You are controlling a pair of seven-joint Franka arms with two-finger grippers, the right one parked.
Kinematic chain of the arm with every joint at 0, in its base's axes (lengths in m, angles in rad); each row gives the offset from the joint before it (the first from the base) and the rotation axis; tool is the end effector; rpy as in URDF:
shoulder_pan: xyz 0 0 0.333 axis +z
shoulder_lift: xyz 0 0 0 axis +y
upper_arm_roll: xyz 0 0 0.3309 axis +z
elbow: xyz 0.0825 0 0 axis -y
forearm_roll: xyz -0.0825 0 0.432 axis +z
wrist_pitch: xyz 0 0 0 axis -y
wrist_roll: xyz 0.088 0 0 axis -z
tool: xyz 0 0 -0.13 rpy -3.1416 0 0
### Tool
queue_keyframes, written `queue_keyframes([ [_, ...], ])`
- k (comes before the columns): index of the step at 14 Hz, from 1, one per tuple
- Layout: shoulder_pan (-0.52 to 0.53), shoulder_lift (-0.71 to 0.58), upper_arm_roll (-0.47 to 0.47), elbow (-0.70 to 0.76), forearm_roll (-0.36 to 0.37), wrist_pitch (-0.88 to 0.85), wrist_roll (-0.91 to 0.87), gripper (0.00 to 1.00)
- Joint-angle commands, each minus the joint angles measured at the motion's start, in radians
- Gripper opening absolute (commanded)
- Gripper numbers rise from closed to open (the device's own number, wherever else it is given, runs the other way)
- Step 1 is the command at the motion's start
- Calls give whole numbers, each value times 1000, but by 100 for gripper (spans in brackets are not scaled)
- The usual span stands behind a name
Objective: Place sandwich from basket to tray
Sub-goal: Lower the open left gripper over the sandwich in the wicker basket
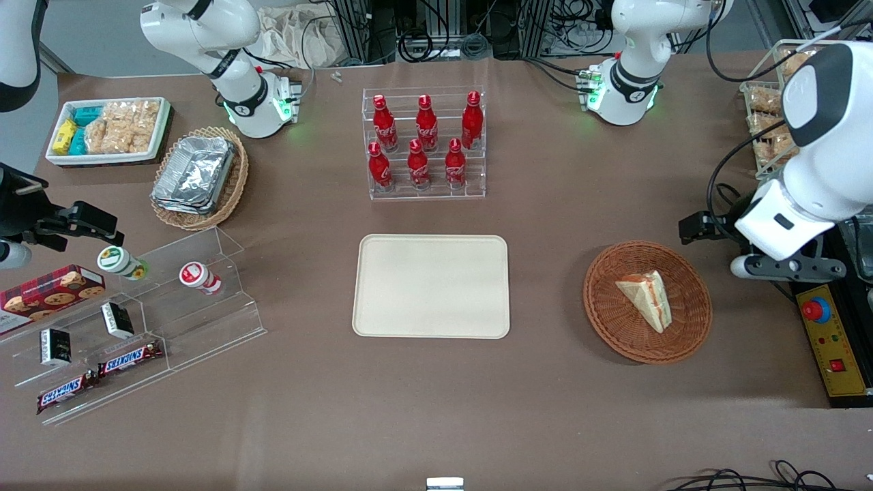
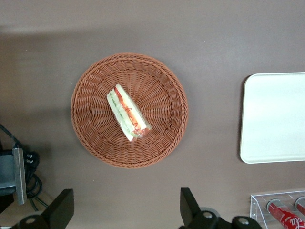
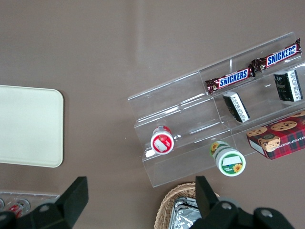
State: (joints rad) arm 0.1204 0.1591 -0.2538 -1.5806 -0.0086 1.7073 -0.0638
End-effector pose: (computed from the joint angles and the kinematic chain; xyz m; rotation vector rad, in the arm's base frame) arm 0.6517 -0.0787 0.5258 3.0941 -0.1018 -0.0495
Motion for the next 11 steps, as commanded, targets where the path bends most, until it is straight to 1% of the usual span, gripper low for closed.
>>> queue_keyframes([
  [1, -2, 34, -5, 37, 16, -23, 12, 100],
  [2, -5, 37, -7, 37, 37, -25, 6, 100],
  [4, -7, 57, -10, 45, 42, -20, -14, 100],
  [6, -4, 73, -8, 25, 48, -5, -121, 100],
  [8, -8, 68, -10, -57, 90, 82, -175, 100],
  [11, -11, 59, -12, -200, 104, 246, -312, 100],
])
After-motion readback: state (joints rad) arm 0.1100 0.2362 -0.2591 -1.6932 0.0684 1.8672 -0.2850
